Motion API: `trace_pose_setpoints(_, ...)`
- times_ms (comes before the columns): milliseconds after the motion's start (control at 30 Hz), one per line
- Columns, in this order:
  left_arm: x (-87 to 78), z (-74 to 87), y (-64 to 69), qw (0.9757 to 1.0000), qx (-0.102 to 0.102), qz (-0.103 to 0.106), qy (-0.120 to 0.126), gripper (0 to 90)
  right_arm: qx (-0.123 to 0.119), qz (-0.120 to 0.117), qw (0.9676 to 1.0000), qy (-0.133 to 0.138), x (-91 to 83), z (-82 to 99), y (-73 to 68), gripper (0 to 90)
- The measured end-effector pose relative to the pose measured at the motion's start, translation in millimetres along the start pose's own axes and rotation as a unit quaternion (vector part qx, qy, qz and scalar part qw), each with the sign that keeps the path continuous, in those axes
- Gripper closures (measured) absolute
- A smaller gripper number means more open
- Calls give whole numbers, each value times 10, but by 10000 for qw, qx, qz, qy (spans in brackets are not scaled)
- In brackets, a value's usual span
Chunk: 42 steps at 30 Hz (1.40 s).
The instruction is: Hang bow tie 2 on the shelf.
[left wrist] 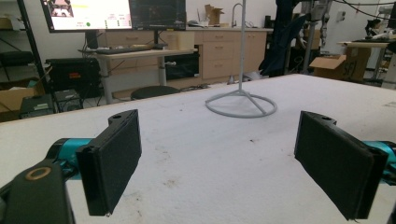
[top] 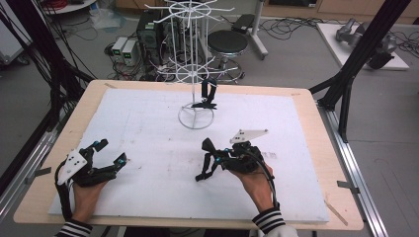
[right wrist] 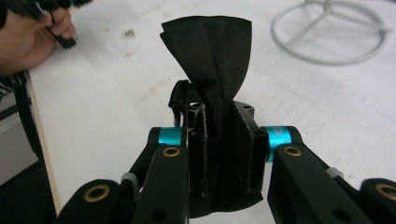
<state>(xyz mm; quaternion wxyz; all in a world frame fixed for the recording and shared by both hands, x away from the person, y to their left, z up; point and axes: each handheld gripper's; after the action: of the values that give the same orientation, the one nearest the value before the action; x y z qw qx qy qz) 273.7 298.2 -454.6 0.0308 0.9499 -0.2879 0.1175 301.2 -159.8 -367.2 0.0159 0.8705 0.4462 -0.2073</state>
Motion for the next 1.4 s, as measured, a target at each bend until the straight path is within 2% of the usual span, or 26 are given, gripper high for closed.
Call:
trace_pose_setpoints(267, 1, 0, 0, 10000, -8, -4, 3, 152, -78, 29, 9992, 394, -17, -102, -6, 769)
trace_pose_setpoints(533, 0, 0, 0, 10000, -14, -13, 5, 152, -137, 49, 9974, 700, 2, -307, -14, 769)
trace_pose_setpoints(833, -1, 0, -2, 10000, -17, -8, 5, 153, -165, 65, 9930, 1164, 32, -548, 7, 768)
trace_pose_setpoints(1133, -1, 1, -3, 10000, -27, -9, 16, 152, -230, 207, 9899, 1383, 66, -742, 42, 768)
trace_pose_setpoints(1400, -1, 2, -4, 10000, -31, -14, 42, 152, -283, 296, 9883, 1466, 127, -917, 95, 768)
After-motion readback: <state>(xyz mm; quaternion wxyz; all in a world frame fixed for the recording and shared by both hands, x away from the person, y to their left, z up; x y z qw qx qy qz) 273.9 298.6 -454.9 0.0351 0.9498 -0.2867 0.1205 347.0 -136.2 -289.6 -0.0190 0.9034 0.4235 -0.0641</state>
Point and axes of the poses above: each handheld gripper's, and its own axes: x roughly forward along the jaws, z roughly out of its underside, y roughly to its right, and after that the axes turned 14 degrees about y, right-handed
